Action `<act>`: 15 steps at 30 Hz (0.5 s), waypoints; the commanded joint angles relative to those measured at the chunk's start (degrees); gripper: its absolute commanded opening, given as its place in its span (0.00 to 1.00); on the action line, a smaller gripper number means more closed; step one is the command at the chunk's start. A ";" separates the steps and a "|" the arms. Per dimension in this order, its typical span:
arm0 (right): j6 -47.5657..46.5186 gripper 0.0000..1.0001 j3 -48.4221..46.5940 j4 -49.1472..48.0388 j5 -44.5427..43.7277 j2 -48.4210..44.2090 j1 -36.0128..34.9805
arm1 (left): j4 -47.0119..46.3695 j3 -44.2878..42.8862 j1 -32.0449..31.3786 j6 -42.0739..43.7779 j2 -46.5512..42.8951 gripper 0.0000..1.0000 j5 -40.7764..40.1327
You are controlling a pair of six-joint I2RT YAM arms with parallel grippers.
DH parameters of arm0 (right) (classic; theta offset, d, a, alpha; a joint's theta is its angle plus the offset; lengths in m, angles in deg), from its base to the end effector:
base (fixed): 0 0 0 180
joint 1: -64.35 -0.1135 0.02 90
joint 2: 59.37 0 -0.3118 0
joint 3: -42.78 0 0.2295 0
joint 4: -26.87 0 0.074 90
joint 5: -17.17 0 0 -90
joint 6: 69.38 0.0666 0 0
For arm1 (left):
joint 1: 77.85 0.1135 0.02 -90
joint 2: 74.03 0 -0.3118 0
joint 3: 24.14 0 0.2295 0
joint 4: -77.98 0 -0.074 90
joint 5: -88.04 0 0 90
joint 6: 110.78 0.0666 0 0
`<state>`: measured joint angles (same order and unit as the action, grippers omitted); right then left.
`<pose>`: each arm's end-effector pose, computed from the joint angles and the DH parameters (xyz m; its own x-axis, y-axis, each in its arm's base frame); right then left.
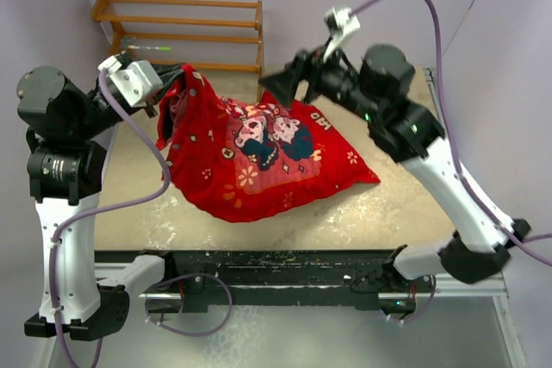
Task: Remove the pillowcase from the pillow
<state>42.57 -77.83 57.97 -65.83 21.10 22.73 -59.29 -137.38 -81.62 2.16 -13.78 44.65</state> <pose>0.2056 0.1935 0.5910 -0.1711 0.3443 -0.9231 -0.7388 0.5751 0.3514 0.1178 -0.0563 0.5888 0.4594 0.2381 -0.8557 0.6294 0.5925 0.5027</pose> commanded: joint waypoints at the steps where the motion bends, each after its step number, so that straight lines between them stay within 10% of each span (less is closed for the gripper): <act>1: -4.01 0.83 10.02 -8.21 -3.86 -10.04 -9.54 | -0.26 -3.60 0.17 -4.37 0.12 0.00 7.28; 15: -9.21 0.75 -2.97 -5.97 -5.66 4.35 -21.13 | 7.03 -3.25 0.14 2.16 -2.49 0.00 10.59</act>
<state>35.20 -74.68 50.06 -72.10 21.41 1.72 -50.35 -137.71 -81.62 0.93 -13.80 53.76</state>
